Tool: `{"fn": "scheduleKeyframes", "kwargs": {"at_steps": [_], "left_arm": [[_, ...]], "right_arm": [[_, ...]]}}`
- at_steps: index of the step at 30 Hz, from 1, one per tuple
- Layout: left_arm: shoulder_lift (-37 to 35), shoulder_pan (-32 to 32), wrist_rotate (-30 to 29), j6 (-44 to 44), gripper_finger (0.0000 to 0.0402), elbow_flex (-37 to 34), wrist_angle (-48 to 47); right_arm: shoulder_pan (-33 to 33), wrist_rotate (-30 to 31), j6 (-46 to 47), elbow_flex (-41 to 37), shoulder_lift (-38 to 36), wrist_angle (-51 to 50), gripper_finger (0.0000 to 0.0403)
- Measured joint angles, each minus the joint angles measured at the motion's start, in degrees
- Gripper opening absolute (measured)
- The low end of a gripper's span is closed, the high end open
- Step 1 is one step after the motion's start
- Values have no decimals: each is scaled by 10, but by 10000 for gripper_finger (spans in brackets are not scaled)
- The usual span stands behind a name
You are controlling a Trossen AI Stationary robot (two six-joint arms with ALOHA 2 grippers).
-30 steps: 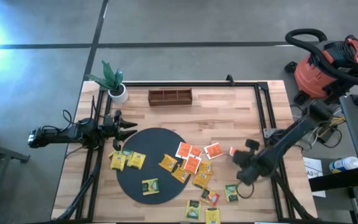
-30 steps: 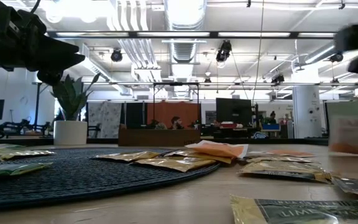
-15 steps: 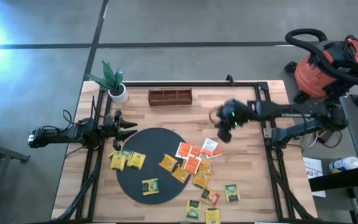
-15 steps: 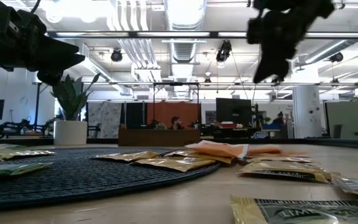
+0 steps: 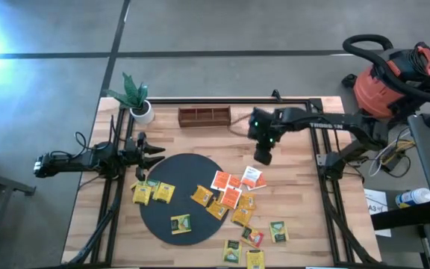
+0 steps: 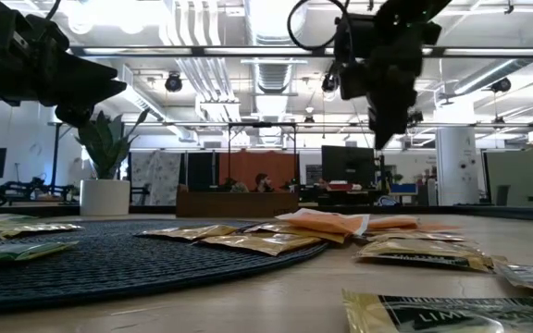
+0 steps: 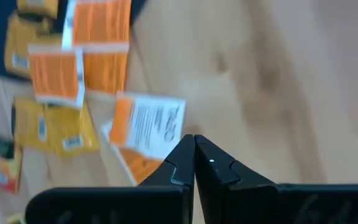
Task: Pick & Place Tea
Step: Put the white tea bag into the right section of the wooden organizer
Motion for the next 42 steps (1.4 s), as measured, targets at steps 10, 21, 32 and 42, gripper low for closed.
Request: {"fn": "scheduleKeyframes", "kwargs": {"at_steps": [10, 21, 32, 42], "left_arm": [[2, 0, 0, 0, 145, 0, -1], [2, 0, -1, -257, 145, 0, 101], [2, 0, -138, -516, 145, 0, 189], [94, 0, -189, -675, 145, 3, 190]], "right_arm": [[57, -2, 186, -136, -137, 86, 9], [145, 83, 493, -239, -267, 170, 97], [199, 135, 667, -262, -171, 256, 157], [191, 132, 696, -265, -137, 259, 153]]}}
